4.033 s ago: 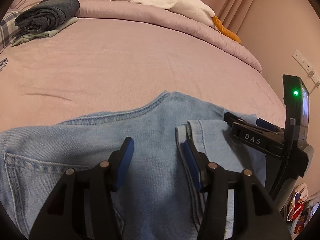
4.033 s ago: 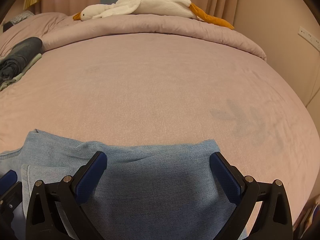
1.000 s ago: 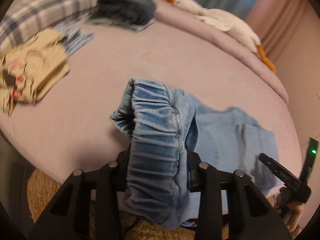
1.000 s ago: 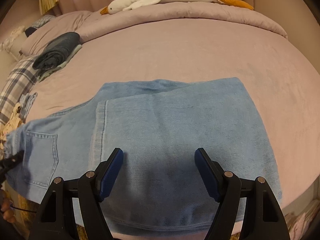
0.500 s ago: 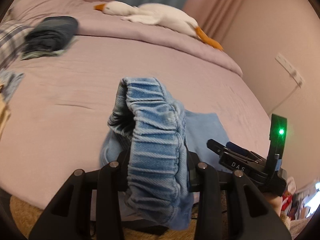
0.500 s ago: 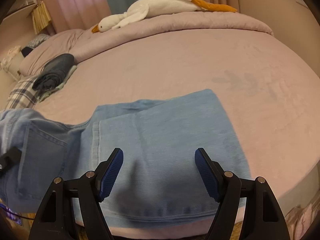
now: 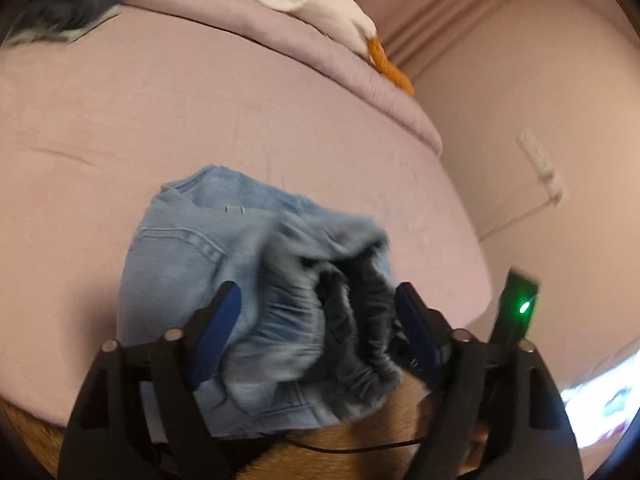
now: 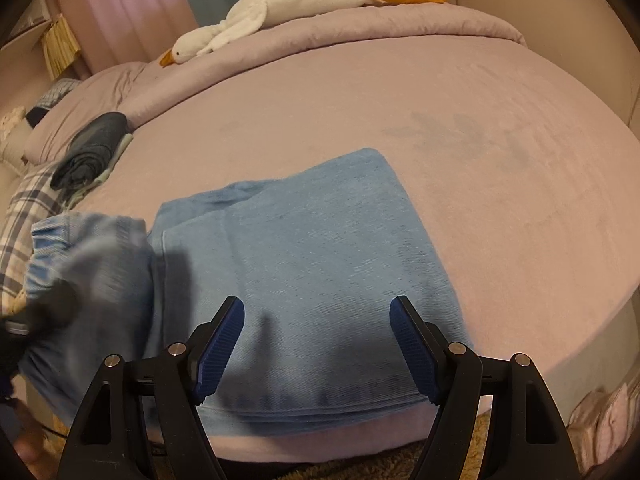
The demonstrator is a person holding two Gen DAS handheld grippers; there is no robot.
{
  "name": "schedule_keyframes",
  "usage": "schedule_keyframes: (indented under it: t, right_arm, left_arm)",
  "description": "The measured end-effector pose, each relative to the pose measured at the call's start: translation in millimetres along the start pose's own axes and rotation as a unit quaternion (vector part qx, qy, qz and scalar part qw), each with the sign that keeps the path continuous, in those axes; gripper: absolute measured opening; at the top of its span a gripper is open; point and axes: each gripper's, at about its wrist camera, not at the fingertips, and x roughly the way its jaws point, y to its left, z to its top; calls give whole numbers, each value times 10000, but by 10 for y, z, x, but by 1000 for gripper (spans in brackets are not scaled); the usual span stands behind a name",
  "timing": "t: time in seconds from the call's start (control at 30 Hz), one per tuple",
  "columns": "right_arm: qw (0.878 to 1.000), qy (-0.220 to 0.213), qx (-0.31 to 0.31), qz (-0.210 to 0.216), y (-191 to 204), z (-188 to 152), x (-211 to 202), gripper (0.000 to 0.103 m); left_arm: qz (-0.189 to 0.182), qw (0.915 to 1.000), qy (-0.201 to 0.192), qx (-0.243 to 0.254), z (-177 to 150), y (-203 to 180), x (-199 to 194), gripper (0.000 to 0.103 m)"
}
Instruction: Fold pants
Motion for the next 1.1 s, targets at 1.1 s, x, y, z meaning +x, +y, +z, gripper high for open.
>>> schedule_keyframes:
  t: [1.1]
  right_arm:
    - [9959,475,-733,246,709,-28,241,102]
  left_arm:
    - [1831,9810,-118,-627,-160,1081,-414,86]
